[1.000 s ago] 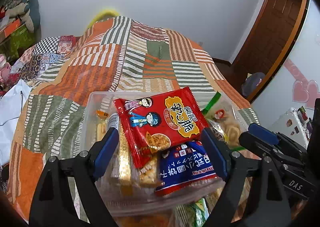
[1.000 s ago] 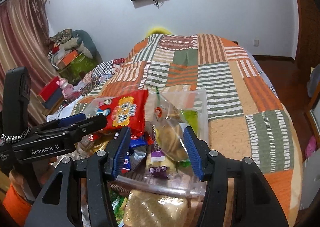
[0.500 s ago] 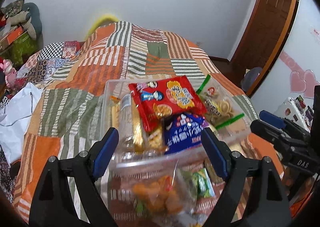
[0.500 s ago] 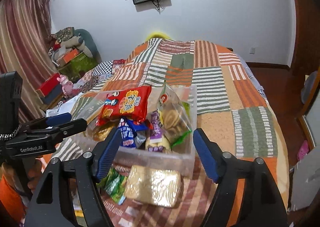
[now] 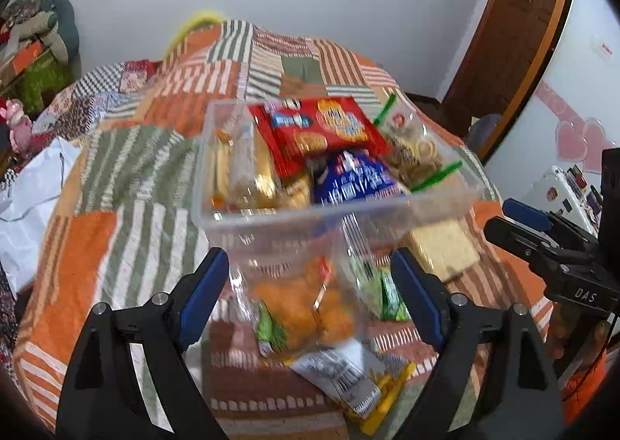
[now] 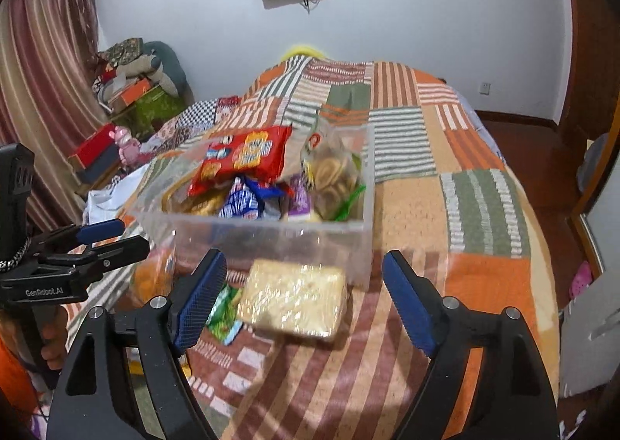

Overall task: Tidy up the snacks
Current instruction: 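Move the left gripper to the orange-puff bag while the right moves to the wrapped bread square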

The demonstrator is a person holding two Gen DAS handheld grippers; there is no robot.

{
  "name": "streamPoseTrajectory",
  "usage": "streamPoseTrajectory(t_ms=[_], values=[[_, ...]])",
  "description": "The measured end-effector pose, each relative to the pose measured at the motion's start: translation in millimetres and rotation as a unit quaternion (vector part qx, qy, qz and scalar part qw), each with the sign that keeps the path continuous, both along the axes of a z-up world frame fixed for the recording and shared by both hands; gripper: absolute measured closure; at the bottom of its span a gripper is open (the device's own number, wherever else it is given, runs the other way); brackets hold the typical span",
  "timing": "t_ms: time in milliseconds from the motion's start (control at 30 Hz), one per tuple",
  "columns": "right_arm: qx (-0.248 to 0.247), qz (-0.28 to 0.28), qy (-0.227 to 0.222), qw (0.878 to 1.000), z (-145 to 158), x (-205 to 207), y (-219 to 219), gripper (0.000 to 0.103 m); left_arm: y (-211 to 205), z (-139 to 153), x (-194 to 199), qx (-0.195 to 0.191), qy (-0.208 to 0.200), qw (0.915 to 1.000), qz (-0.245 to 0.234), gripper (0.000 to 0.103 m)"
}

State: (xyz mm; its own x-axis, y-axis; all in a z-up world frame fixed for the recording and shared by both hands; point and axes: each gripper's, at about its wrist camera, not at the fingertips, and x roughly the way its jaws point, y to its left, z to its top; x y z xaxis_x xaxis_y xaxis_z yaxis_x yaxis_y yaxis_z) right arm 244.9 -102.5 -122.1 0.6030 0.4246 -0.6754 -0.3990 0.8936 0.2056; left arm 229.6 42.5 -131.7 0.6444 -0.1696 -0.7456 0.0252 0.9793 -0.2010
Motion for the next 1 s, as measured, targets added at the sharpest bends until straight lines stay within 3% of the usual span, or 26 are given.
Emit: streamPoseTrajectory(t_ms=[467,867,1000], values=[[-0.009,0.017,0.048,0.999,-30,-2,13,0.020,0,-32,-3,0.001,0.023,0.9997,-0.004,0.016],[-0.030,0.019,0.061,0.997,-40,5,28,0.013,11,-48,-1,-0.021,0.028,0.9994,0.007,0.004],[-0.033,0.018,0.077,0.996,-47,9,31,0.014,13,-59,5,-0.025,0.050,0.9984,0.010,0.003]])
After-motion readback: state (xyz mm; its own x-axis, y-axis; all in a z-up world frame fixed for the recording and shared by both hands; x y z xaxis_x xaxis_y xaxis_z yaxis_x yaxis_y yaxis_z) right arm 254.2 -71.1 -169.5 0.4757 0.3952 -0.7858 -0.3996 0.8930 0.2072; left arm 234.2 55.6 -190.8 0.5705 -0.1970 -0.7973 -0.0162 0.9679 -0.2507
